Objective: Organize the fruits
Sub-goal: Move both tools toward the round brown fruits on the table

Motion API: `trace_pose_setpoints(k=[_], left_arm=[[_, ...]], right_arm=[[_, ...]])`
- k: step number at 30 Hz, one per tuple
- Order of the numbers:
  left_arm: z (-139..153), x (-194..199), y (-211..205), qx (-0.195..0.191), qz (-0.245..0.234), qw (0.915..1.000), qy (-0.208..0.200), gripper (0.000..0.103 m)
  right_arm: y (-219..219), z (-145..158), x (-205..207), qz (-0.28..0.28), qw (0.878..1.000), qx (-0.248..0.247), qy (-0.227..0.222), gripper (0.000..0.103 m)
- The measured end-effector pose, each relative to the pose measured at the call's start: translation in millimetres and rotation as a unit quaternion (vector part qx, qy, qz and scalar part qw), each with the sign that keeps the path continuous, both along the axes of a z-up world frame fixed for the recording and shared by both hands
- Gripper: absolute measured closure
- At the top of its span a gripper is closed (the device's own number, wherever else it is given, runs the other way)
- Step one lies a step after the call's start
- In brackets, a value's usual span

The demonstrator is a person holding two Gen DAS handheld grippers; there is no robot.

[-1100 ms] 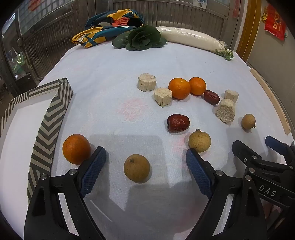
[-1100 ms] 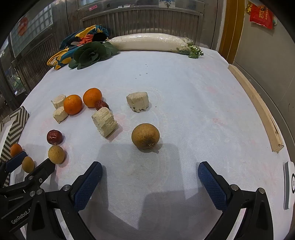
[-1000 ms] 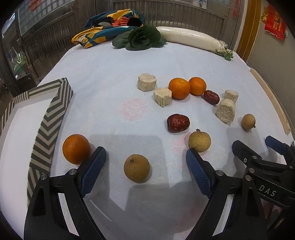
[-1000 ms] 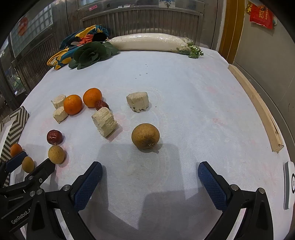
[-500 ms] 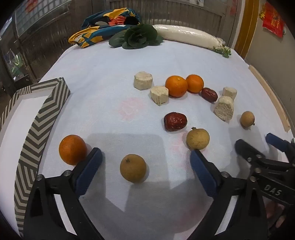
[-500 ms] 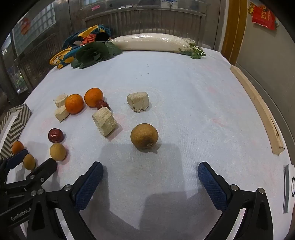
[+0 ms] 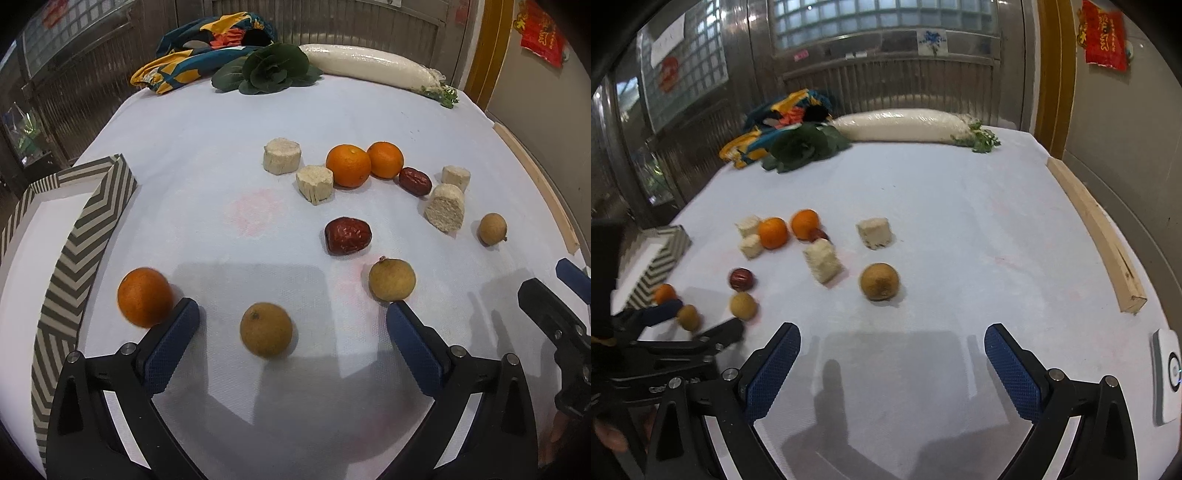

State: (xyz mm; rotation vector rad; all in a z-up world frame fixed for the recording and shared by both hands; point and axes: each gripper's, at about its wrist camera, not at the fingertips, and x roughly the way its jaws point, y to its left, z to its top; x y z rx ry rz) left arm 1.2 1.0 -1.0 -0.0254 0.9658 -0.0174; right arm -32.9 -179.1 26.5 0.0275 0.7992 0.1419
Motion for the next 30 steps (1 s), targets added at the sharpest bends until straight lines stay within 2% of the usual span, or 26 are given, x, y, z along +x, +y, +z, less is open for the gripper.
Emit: trace_pose_setpoints(k=[3, 7, 15, 23, 30], left_arm=[[10, -12, 7, -0.01, 0.005, 0.9998, -0.016, 0.001], [31, -29, 15, -0.001, 0.007, 0.9988, -0.049, 0.001], [46, -47, 37, -0.017, 0.012, 0.9979, -0.062, 0.001], [51, -59, 53, -0.017, 0.029, 0.9966, -0.075, 0.001], [53, -62, 56, -0.012, 0.023, 0.9967, -0.077, 0.001]], right_arm=[[7, 5, -9, 0.009, 1.0, 0.004, -0.011, 0.003], [18, 9, -18, 0.024, 0.999, 0.014, -0.015, 0.003], [46, 14, -26, 0.065, 0.997, 0.023, -0.016, 0.006], [58, 24, -37, 0.07, 0.997, 0.024, -0.035, 0.006], [61, 25, -39, 0.07, 0.997, 0.029, -0.03, 0.006]])
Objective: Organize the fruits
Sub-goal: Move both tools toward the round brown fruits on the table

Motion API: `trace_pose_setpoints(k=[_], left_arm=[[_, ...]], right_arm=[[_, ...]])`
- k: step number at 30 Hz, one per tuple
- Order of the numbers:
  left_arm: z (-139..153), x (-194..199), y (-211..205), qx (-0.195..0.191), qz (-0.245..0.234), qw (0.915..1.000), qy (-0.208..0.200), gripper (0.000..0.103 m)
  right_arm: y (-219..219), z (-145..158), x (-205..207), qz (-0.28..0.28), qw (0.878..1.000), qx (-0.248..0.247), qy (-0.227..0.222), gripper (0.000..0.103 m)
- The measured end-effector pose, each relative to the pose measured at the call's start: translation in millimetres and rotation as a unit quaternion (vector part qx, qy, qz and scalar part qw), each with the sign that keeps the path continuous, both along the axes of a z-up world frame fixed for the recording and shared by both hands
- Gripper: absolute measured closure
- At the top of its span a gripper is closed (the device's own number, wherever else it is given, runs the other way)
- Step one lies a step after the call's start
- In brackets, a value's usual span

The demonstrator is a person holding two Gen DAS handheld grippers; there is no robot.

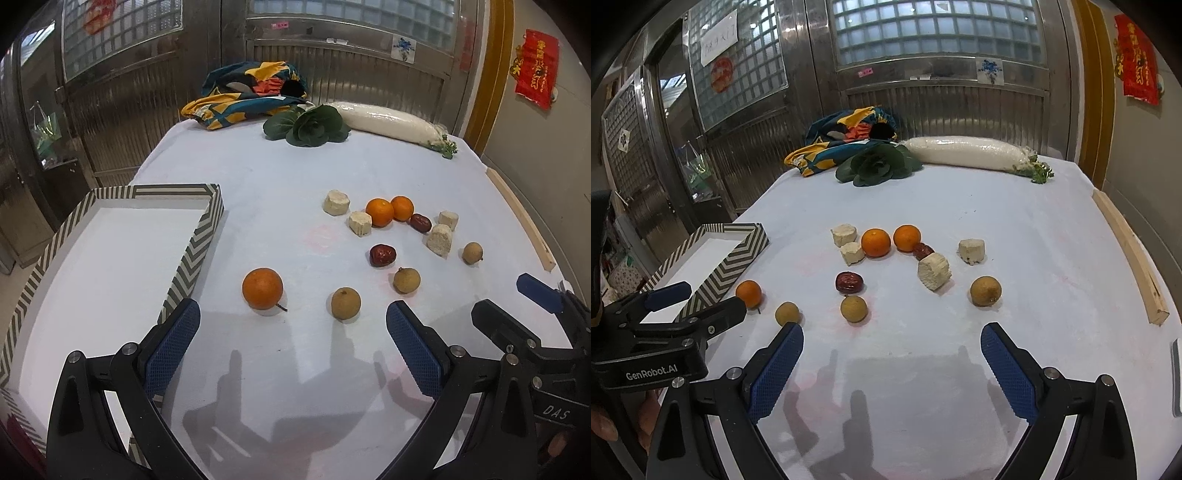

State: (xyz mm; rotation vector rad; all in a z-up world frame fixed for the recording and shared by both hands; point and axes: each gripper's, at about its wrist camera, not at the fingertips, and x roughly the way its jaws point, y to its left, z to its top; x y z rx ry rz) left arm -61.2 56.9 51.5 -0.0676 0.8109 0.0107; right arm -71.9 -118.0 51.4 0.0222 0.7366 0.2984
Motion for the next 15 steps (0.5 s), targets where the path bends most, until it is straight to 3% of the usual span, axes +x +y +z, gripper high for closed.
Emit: trace_pose_setpoints(k=[10, 15], left_arm=[[-4, 7, 9, -0.022, -0.017, 0.9995, 0.018, 0.001], [-6, 9, 18, -0.015, -0.025, 0.9993, 0.023, 0.001]], right_arm=[[6, -4, 5, 0.016, 1.0, -0.005, 0.007, 0.006], [14, -11, 13, 0.043, 0.999, -0.013, 0.009, 0.026]])
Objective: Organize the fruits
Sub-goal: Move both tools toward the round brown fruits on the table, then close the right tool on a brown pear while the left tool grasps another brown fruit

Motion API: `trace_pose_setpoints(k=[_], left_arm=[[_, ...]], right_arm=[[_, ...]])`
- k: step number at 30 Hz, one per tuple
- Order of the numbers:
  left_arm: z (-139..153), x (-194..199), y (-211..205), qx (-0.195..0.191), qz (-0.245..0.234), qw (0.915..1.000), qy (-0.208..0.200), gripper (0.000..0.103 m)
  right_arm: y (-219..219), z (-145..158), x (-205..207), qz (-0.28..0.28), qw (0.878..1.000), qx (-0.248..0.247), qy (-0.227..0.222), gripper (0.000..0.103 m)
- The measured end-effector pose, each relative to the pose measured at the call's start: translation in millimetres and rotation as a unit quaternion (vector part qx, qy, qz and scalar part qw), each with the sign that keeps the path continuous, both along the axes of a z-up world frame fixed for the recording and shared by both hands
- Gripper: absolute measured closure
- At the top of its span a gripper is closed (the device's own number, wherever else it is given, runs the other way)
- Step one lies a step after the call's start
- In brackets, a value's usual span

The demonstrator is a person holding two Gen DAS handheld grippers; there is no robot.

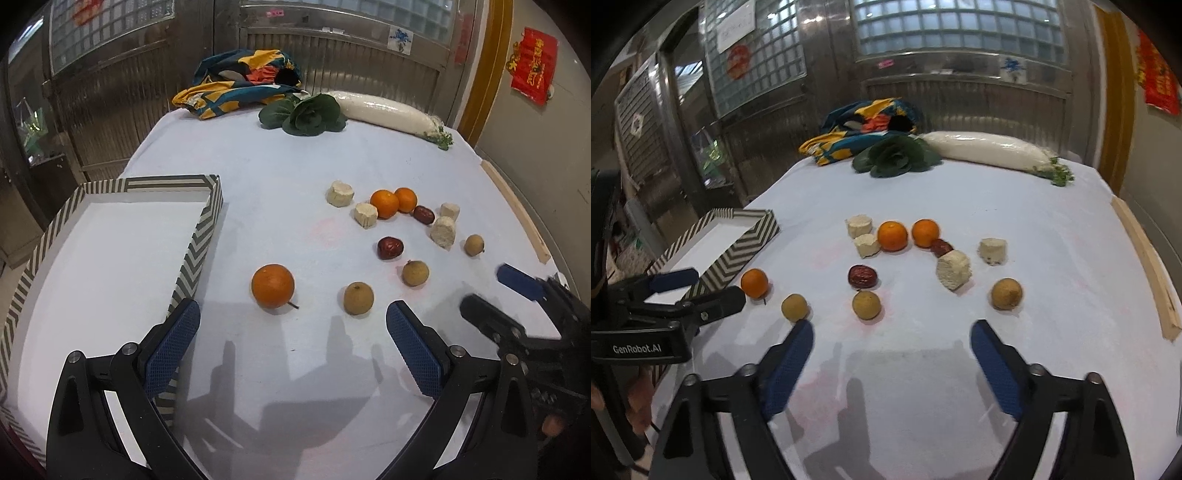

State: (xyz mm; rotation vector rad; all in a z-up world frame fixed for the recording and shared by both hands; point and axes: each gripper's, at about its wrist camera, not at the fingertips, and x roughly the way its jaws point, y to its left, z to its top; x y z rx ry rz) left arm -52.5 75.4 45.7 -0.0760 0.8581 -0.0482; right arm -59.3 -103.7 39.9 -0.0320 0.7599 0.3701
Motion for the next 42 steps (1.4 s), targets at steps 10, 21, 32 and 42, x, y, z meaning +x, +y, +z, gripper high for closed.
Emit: trace_pose_setpoints(k=[10, 21, 32, 42], left_arm=[[-13, 14, 3, -0.009, -0.004, 0.9996, 0.025, 0.001], [-18, 19, -6, 0.017, -0.029, 0.9991, 0.026, 0.002], [-18, 26, -57, 0.039, -0.102, 0.9939, 0.015, 0.019], [-38, 39, -59, 0.034, -0.112, 0.9921, 0.043, 0.077]], right_arm=[[31, -24, 39, 0.058, 0.997, -0.016, 0.049, 0.057], [20, -30, 53, 0.06, 0.996, -0.005, 0.06, 0.08], [0, -27, 48, 0.045, 0.997, 0.019, 0.058, 0.08], [-8, -30, 48, 0.048, 0.996, 0.033, 0.061, 0.08]])
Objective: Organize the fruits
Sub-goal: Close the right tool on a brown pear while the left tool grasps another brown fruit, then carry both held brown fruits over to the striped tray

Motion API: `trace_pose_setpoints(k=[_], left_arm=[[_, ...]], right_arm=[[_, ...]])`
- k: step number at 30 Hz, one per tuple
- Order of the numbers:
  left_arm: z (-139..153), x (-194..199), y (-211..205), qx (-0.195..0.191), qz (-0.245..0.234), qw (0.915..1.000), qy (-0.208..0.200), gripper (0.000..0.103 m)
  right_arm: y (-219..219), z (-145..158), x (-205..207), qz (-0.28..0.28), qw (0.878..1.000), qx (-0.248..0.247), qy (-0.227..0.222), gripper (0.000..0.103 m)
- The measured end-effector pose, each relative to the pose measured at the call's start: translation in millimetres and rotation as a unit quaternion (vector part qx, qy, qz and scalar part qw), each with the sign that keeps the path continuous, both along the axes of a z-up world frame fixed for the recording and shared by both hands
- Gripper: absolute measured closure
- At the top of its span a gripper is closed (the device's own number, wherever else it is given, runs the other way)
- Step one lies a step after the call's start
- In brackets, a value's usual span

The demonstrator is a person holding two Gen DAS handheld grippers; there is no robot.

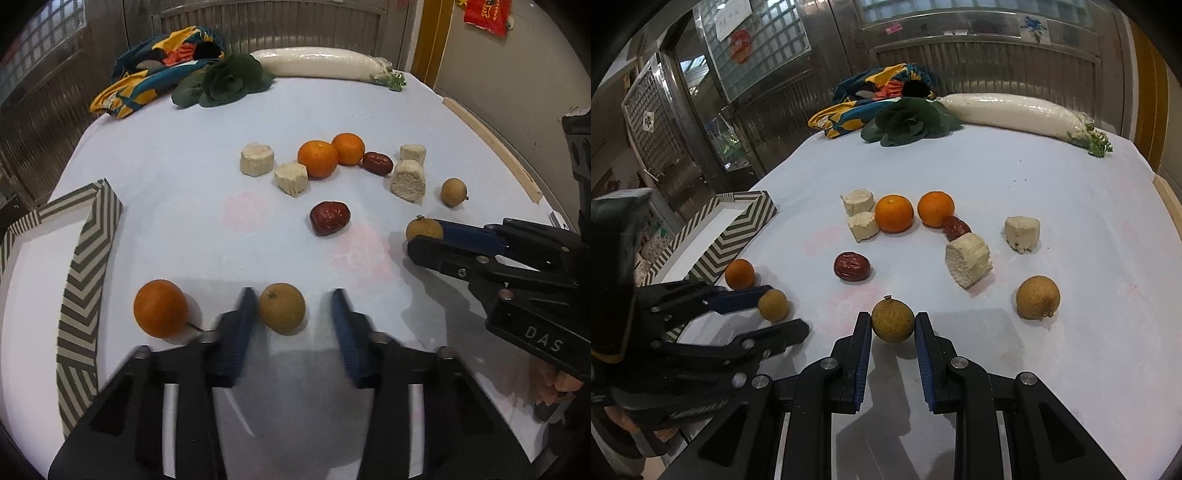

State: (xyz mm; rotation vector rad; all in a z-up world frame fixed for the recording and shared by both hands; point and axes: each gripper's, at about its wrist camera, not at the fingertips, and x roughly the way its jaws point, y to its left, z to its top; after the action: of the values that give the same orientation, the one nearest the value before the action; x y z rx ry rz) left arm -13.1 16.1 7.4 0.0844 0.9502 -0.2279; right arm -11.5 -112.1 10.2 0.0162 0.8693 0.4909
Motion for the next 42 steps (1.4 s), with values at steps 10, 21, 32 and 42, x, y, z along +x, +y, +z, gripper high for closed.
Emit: trace_pose_setpoints(k=[10, 21, 32, 42], left_arm=[[18, -16, 15, -0.024, 0.026, 0.9993, -0.01, 0.08], [43, -36, 47, -0.024, 0.065, 0.9972, -0.029, 0.08], [61, -46, 109, 0.001, 0.126, 0.9913, -0.039, 0.08], [62, -29, 182, -0.016, 0.174, 0.9844, -0.018, 0.08]], right_arm=[[11, 10, -13, 0.004, 1.0, 0.003, -0.007, 0.08], [49, 22, -32, 0.032, 0.999, 0.004, -0.014, 0.08], [100, 35, -31, 0.077, 0.997, 0.009, -0.023, 0.08], [164, 46, -17, 0.133, 0.991, 0.003, -0.033, 0.08]])
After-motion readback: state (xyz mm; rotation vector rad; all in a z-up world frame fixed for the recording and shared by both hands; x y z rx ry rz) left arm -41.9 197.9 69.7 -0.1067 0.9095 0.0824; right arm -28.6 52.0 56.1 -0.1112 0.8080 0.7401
